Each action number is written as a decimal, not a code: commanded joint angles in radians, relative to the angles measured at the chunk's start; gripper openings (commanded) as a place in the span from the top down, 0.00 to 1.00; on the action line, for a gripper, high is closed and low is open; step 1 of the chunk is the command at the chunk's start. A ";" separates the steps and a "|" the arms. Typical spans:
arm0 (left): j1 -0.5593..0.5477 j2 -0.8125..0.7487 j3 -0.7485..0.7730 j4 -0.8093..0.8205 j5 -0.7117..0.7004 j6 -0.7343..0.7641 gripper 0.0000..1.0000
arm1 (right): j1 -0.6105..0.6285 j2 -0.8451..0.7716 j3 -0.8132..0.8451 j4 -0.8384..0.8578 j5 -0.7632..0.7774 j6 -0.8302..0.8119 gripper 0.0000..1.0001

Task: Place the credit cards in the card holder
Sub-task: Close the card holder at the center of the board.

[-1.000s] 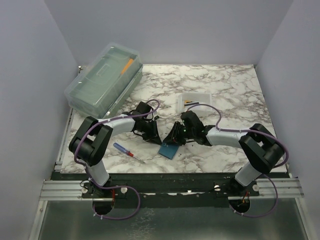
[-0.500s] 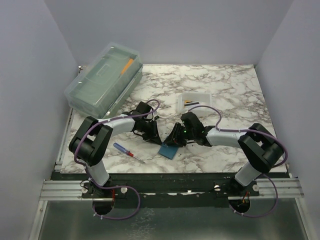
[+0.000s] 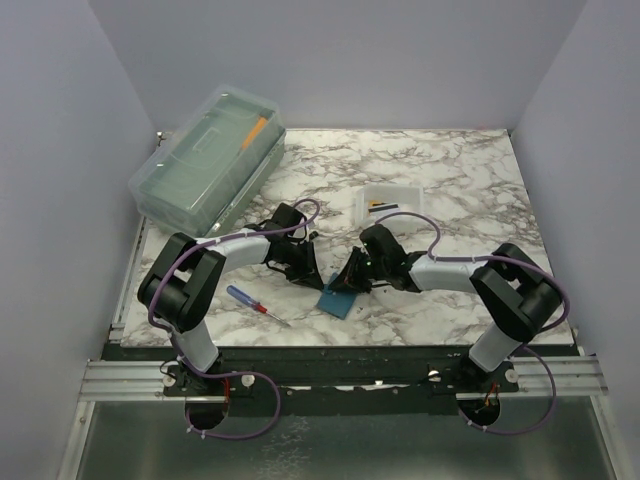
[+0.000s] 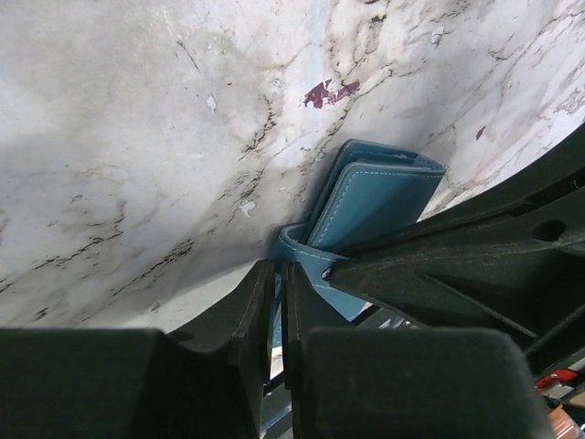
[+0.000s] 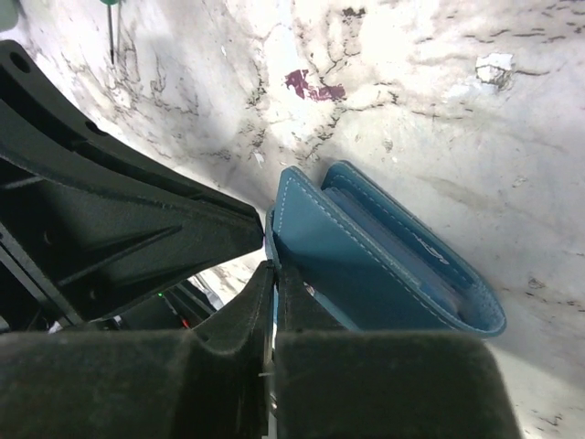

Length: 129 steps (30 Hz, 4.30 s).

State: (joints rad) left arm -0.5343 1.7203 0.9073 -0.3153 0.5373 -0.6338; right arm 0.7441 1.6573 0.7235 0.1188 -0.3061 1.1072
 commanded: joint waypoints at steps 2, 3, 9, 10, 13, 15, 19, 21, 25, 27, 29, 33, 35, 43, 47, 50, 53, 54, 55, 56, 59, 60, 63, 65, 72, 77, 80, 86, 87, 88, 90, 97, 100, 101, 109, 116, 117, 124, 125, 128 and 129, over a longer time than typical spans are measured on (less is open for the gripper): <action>-0.003 -0.020 -0.013 0.016 0.032 0.019 0.87 | -0.005 -0.020 0.019 -0.023 0.018 -0.005 1.00; -0.003 -0.020 -0.011 0.016 0.032 0.020 0.87 | -0.005 -0.032 0.021 -0.031 0.019 -0.007 1.00; -0.002 -0.021 -0.005 0.015 0.034 0.023 0.87 | -0.004 -0.060 0.026 -0.073 0.004 0.005 1.00; -0.003 -0.022 -0.005 0.016 0.035 0.023 0.87 | -0.004 -0.059 0.023 -0.080 0.004 0.008 1.00; -0.003 -0.025 -0.005 0.016 0.035 0.026 0.87 | -0.003 -0.060 0.024 -0.103 0.010 0.008 1.00; -0.003 -0.029 -0.004 0.016 0.042 0.026 0.87 | -0.002 -0.062 0.029 -0.117 0.018 0.005 1.00; -0.003 -0.068 -0.012 0.018 0.056 0.021 0.75 | 0.000 -0.065 0.039 -0.162 0.027 -0.004 1.00; -0.003 -0.101 -0.027 0.018 0.057 0.011 0.62 | -0.001 -0.064 0.042 -0.159 0.023 -0.006 1.00; -0.005 -0.143 -0.059 0.023 0.081 -0.006 0.55 | -0.001 -0.064 0.044 -0.160 0.028 -0.010 1.00; -0.019 -0.135 -0.064 0.022 0.089 -0.001 0.59 | -0.001 -0.067 0.044 -0.159 0.030 -0.013 1.00; -0.037 -0.113 -0.062 0.017 0.103 -0.002 0.63 | 0.000 -0.073 0.041 -0.152 0.024 -0.018 0.97; -0.080 -0.082 -0.065 0.018 0.056 -0.016 0.63 | 0.000 -0.086 0.023 -0.128 0.013 -0.016 0.86; -0.084 -0.067 -0.069 0.018 0.041 -0.018 0.62 | 0.000 -0.089 0.017 -0.128 0.007 -0.014 0.85; -0.085 -0.045 -0.080 0.016 0.011 -0.007 0.70 | 0.005 -0.073 0.003 -0.082 -0.008 -0.007 0.84; -0.085 -0.050 -0.082 0.015 0.006 -0.007 0.73 | 0.005 -0.053 0.011 -0.080 -0.011 -0.013 0.82; -0.085 -0.049 -0.082 0.016 0.006 -0.007 0.74 | 0.006 -0.040 0.020 -0.072 -0.021 -0.015 0.82; -0.085 -0.043 -0.081 0.016 0.008 -0.006 0.75 | 0.006 -0.030 0.021 -0.060 -0.034 -0.014 0.84; -0.085 -0.042 -0.080 0.016 0.010 -0.006 0.76 | 0.006 -0.025 0.021 -0.053 -0.037 -0.012 0.84; -0.085 -0.040 -0.078 0.016 0.011 -0.006 0.76 | 0.006 -0.024 0.021 -0.050 -0.040 -0.012 0.86; -0.085 -0.040 -0.079 0.016 0.009 -0.006 0.77 | 0.006 -0.022 0.021 -0.050 -0.041 -0.012 0.89; -0.085 -0.036 -0.076 0.016 0.007 -0.004 0.78 | 0.006 -0.028 0.020 -0.059 -0.034 -0.011 0.99; -0.085 -0.032 -0.075 0.015 0.007 -0.004 0.78 | 0.006 -0.029 0.023 -0.071 -0.029 -0.012 1.00; -0.085 -0.010 -0.068 0.002 0.001 -0.010 0.79 | 0.006 -0.046 0.032 -0.142 0.005 -0.015 1.00; -0.086 0.005 -0.063 -0.005 -0.002 -0.014 0.79 | 0.006 -0.060 0.036 -0.180 0.018 -0.015 1.00; -0.085 0.037 -0.043 -0.039 -0.053 -0.020 0.81 | 0.014 -0.066 0.056 -0.238 0.035 -0.021 1.00; -0.085 0.047 -0.035 -0.049 -0.059 -0.017 0.81 | 0.019 -0.052 0.090 -0.280 0.058 -0.043 1.00; -0.085 0.044 -0.035 -0.051 -0.062 -0.014 0.81 | 0.021 -0.050 0.097 -0.299 0.075 -0.052 1.00; -0.086 0.044 -0.036 -0.055 -0.063 -0.010 0.81 | 0.023 -0.047 0.090 -0.319 0.091 -0.050 1.00; -0.085 0.044 -0.035 -0.054 -0.063 -0.010 0.81 | 0.023 -0.045 0.089 -0.320 0.092 -0.049 1.00; -0.085 0.044 -0.034 -0.054 -0.065 -0.010 0.81 | 0.023 -0.043 0.088 -0.320 0.094 -0.048 1.00; -0.085 0.042 -0.032 -0.054 -0.064 -0.011 0.81 | 0.023 -0.038 0.086 -0.319 0.101 -0.050 1.00; -0.085 0.038 -0.034 -0.056 -0.066 -0.008 0.81 | 0.023 -0.013 0.083 -0.312 0.101 -0.051 1.00; -0.085 0.034 -0.032 -0.057 -0.071 -0.006 0.80 | 0.023 -0.006 0.071 -0.311 0.104 -0.045 1.00; -0.085 0.032 -0.031 -0.057 -0.072 -0.005 0.80 | 0.023 -0.007 0.060 -0.304 0.104 -0.041 1.00; -0.085 0.026 -0.033 -0.061 -0.071 -0.001 0.79 | 0.022 0.005 0.000 -0.233 0.117 -0.024 1.00; -0.085 0.003 -0.033 -0.061 -0.058 0.013 0.77 | -0.017 0.008 -0.034 -0.157 0.077 -0.044 1.00; -0.085 -0.003 -0.032 -0.061 -0.054 0.019 0.76 | -0.020 0.002 -0.033 -0.154 0.073 -0.046 1.00; -0.072 -0.085 0.007 -0.073 0.018 0.042 0.64 | -0.026 -0.028 0.025 -0.202 0.035 -0.121 0.78; -0.067 -0.098 0.016 -0.075 0.031 0.041 0.62 | -0.026 -0.035 0.032 -0.215 0.035 -0.129 0.76; -0.054 -0.125 0.043 -0.082 0.054 0.035 0.61 | -0.027 -0.056 0.043 -0.228 0.027 -0.138 0.74; -0.050 -0.131 0.053 -0.084 0.057 0.033 0.62 | -0.026 -0.061 0.045 -0.222 0.018 -0.140 0.74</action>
State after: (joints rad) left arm -0.6033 1.6474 0.9031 -0.3920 0.5621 -0.6189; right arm 0.7246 1.6199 0.7521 -0.0330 -0.3168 1.0199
